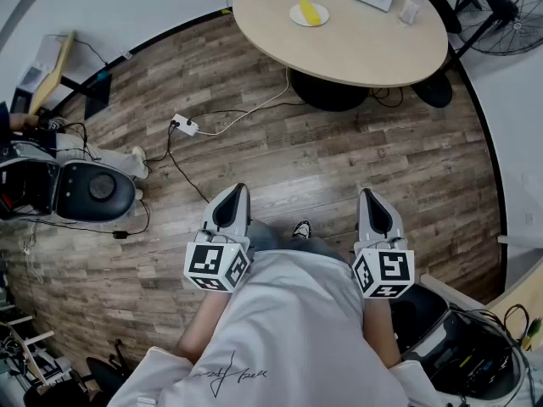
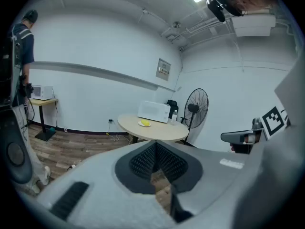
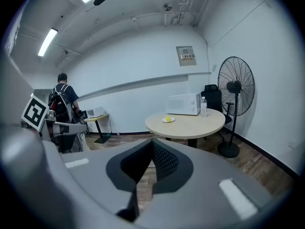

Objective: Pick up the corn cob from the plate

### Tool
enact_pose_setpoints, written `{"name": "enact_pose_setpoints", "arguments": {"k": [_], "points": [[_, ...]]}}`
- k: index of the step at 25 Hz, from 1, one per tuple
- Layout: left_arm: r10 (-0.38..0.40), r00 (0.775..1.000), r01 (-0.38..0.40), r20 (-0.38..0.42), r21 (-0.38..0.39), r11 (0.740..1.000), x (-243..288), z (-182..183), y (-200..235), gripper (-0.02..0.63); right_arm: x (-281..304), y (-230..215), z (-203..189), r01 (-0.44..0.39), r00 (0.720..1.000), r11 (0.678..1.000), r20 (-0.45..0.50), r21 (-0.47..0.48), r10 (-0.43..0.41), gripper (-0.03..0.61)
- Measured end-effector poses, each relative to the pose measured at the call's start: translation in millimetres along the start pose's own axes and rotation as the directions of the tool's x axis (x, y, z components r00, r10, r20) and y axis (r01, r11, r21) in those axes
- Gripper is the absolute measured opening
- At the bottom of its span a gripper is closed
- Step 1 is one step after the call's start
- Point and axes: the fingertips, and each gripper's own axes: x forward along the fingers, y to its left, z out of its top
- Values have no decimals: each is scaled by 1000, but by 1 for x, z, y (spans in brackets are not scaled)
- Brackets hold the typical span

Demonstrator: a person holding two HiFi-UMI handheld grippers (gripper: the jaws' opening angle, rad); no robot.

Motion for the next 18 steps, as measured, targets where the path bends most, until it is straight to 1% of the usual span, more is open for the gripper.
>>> {"name": "enact_pose_setpoints", "arguments": {"k": [3,5,7,9,10,11,13,14,15,18], "points": [[2,1000,-2,3,-3,1000,0,0,-4,-10,-2,-4,-4,5,1000,1000,-12,1,-5,6],[-1,1000,1,1,-3,1000,0,0,-6,-11,-3,-8,-4,23,1000,1000,-20,-5,-23,5],[-4,1000,4,-3,-1,1000,-1,-1,-7,-11,-4,-10,-1,38,999,999,-4,-27,-38,5],[-6,1000,6,-5,-2,1000,-1,-1,-8,-11,-6,-9,3,28,999,999,27,-26,-27,5],[-7,1000,7,-6,-3,1000,-1,-1,-8,-11,-8,-6,6,4,999,1000,40,-6,-4,8],[-7,1000,7,-8,-4,1000,-2,-1,-8,-11,-9,-1,8,-37,998,999,51,30,36,9],[0,1000,0,-11,-5,1000,-5,-1,-7,-10,-13,14,12,-153,986,982,82,113,145,9],[2,1000,-2,-12,-5,1000,-7,-2,-7,-11,-14,21,15,-196,978,973,96,123,185,9],[2,1000,-2,-12,-7,1000,-6,-3,-7,-11,-15,25,17,-217,973,970,103,107,206,9],[-11,1000,10,-17,-15,1000,0,-5,-9,-11,-9,30,20,-230,969,971,103,60,224,8]]}}
